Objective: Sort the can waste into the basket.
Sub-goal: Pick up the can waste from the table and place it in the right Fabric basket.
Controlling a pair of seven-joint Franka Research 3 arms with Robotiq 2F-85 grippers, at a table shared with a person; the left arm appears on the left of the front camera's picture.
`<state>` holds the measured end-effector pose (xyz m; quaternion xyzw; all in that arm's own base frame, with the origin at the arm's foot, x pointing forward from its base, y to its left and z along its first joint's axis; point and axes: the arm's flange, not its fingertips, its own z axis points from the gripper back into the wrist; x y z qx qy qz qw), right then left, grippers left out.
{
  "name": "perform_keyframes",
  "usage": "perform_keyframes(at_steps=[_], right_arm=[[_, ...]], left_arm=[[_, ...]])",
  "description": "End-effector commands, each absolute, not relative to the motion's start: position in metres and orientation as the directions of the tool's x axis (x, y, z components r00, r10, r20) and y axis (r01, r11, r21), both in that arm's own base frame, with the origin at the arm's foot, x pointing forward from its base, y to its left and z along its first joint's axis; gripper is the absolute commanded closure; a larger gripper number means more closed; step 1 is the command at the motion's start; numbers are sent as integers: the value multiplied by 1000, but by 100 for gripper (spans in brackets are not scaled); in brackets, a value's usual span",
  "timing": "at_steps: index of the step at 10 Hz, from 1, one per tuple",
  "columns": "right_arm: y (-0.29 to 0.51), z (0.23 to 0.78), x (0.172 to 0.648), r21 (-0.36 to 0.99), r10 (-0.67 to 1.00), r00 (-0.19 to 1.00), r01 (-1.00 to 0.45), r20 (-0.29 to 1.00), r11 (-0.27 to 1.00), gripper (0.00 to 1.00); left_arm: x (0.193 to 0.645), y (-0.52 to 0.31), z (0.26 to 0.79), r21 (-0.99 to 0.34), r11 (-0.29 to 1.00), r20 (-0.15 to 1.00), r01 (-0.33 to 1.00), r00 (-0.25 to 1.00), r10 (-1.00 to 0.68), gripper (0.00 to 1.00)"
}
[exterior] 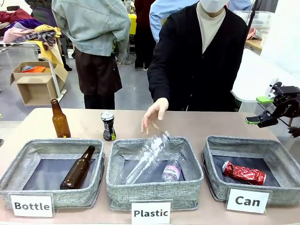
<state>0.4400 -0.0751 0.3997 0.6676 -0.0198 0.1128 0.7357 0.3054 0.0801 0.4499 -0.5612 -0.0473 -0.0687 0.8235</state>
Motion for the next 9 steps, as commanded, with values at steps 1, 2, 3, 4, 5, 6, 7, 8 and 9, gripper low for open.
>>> perform_keyframes(at_steps=[1, 2, 3, 4, 5, 6, 7, 8, 9], right_arm=[[-75, 402, 440, 974, 145, 970, -209, 195, 89, 1], [-75, 402, 440, 974, 145, 970, -209, 195, 89, 1], [-75, 402, 440, 974, 145, 970, -209, 195, 89, 1], [-75, 402, 440, 974, 145, 970, -209, 195, 89, 1], [-75, 402, 440, 974, 145, 970, -209, 195, 89, 1], [-75, 402, 440, 974, 145, 970, -209, 195, 89, 1], [-75, 402, 440, 974, 145, 970, -209, 195, 89, 1], [-75, 402, 440, 974, 145, 970, -209, 195, 89, 1], [-75, 402, 440, 974, 145, 970, -209, 195, 89, 1]], left_arm=[[328, 53, 451, -901, 400, 149, 165, 986, -71, 0], [341, 23, 454, -877, 450, 134, 170, 985, -110, 0], [352, -7, 457, -850, 496, 139, 178, 984, -114, 0], [362, -38, 458, -822, 535, 151, 193, 981, -123, 0], [373, -70, 455, -779, 594, 146, 201, 979, -140, 0], [380, -87, 452, -751, 631, 134, 192, 981, -139, 0], [384, -89, 452, -745, 641, 126, 184, 983, -136, 0], [385, -77, 456, -764, 621, 128, 176, 984, -121, 0], [379, -53, 461, -794, 579, 138, 186, 982, -127, 0]])
